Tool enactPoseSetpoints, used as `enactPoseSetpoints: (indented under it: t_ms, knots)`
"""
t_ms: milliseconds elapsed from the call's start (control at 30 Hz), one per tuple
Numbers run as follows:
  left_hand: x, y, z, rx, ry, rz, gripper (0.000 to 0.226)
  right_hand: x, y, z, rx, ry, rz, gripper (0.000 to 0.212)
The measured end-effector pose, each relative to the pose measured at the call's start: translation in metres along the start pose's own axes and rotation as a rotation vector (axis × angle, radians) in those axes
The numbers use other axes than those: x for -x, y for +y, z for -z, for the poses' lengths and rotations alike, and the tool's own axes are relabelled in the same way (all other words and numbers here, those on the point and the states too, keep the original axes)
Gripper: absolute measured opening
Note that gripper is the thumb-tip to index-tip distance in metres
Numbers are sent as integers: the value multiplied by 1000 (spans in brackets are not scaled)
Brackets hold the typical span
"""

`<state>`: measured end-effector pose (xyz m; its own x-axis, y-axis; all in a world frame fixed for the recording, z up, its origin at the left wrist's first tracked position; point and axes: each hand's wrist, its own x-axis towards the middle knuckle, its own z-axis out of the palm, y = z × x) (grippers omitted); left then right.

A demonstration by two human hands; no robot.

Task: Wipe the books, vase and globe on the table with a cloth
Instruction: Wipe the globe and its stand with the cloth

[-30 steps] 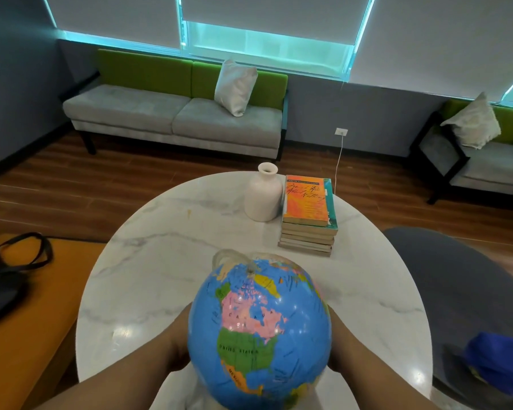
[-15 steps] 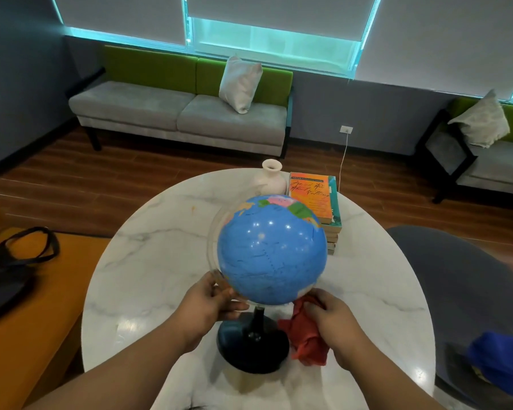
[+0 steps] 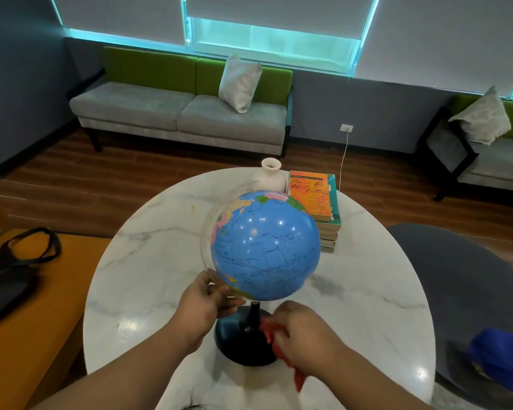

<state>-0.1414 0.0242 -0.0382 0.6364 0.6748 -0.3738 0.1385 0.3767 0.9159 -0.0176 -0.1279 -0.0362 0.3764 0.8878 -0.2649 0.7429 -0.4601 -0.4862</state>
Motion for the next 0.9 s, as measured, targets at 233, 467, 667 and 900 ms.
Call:
enactPoseSetpoints:
  t_ms: [233, 467, 667, 900]
  knots:
    - [1, -4, -2, -16, 65, -20, 13, -5, -1, -17, 283, -58, 34, 31]
    - [2, -3, -8, -46, 112, -43, 18, 0, -24, -6, 114, 90, 144, 36]
    - [1, -1, -17, -79, 170, -55, 19, 1, -10, -6, 308, -22, -4, 33]
    - [-1, -3, -22, -282, 197, -136, 10, 1, -30, -6, 129, 237, 110, 38]
